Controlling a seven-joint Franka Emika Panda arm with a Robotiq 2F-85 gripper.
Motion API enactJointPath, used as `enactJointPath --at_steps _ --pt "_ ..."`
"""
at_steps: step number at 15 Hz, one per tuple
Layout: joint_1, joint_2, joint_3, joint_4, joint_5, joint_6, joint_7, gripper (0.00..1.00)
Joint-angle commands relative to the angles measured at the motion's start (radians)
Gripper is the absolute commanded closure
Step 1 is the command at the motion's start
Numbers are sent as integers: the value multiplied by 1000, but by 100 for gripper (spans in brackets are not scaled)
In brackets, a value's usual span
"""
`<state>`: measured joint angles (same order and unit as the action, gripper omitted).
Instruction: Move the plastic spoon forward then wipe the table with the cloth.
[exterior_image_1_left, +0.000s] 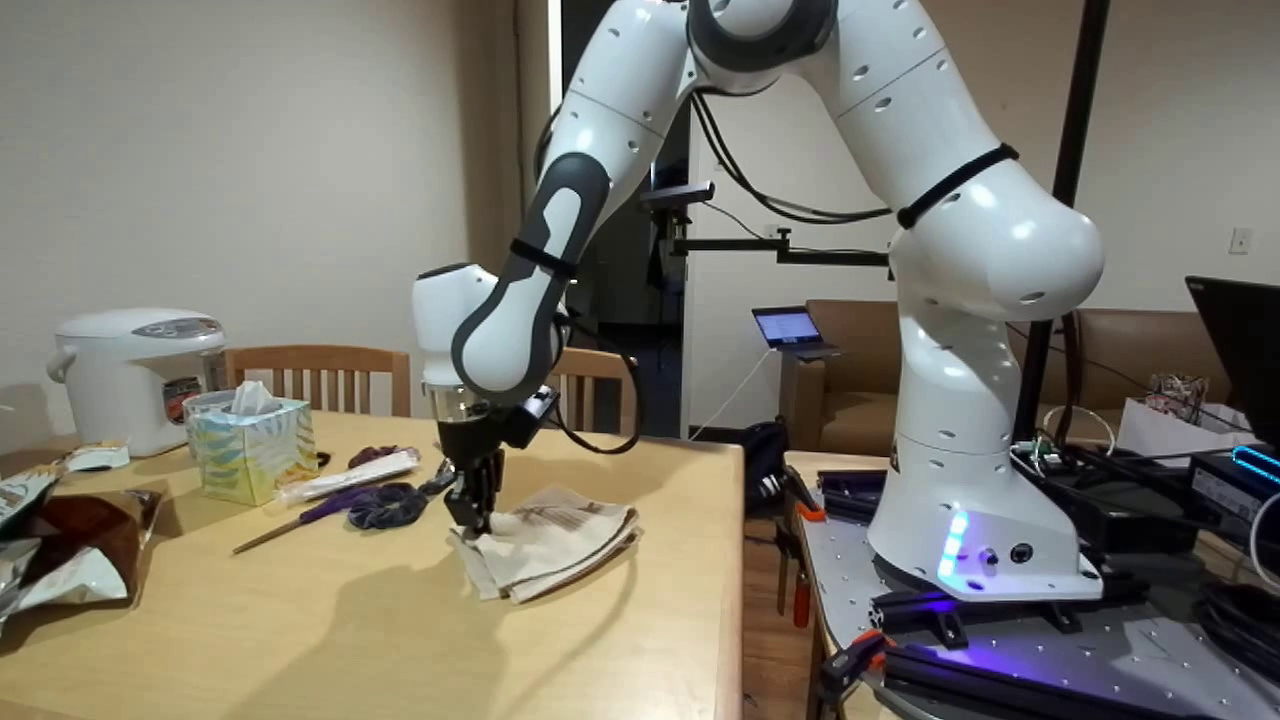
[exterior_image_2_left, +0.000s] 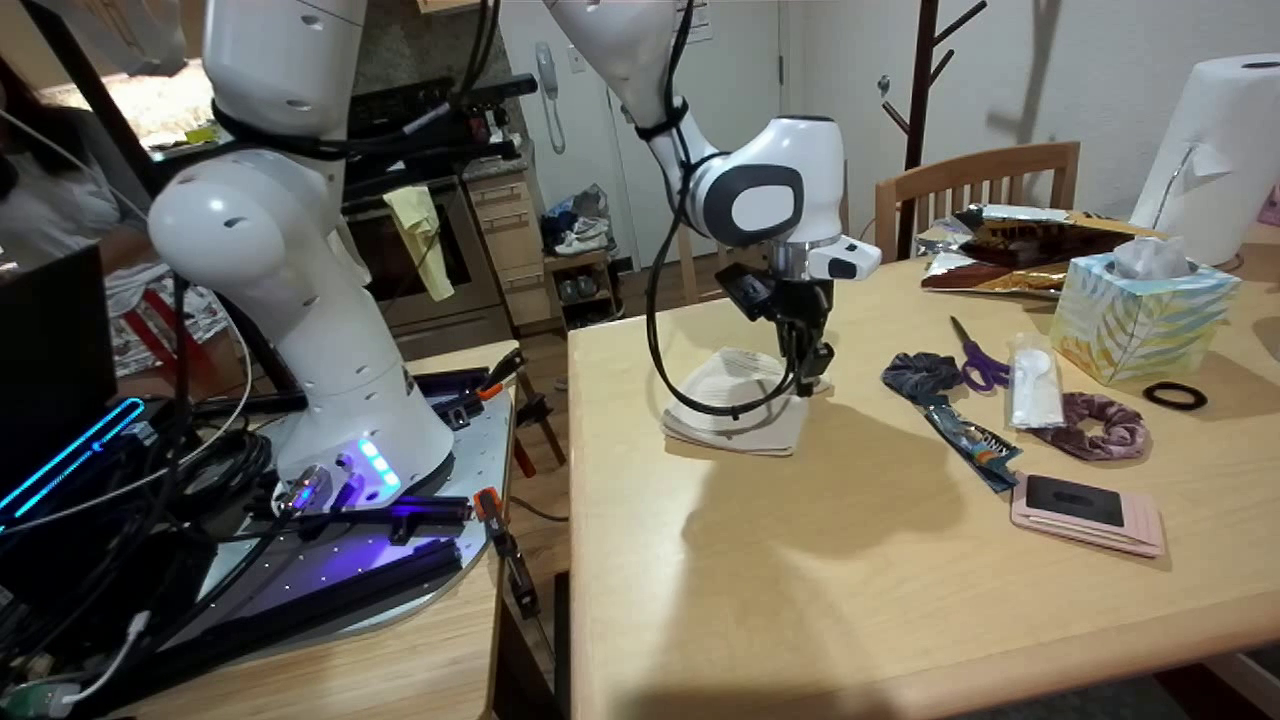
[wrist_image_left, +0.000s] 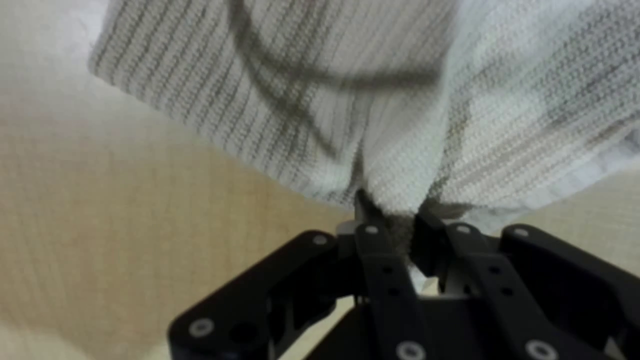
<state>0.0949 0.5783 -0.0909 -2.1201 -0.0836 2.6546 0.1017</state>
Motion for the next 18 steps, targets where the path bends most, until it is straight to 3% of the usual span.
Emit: enactJointPath --at_steps 1,11,18 --pt "12 -54 -7 -114 -11 59 43 96" --pt "30 -162 -2 -357 15 200 106 96" --pt "30 -195 -2 -479 27 221 131 96"
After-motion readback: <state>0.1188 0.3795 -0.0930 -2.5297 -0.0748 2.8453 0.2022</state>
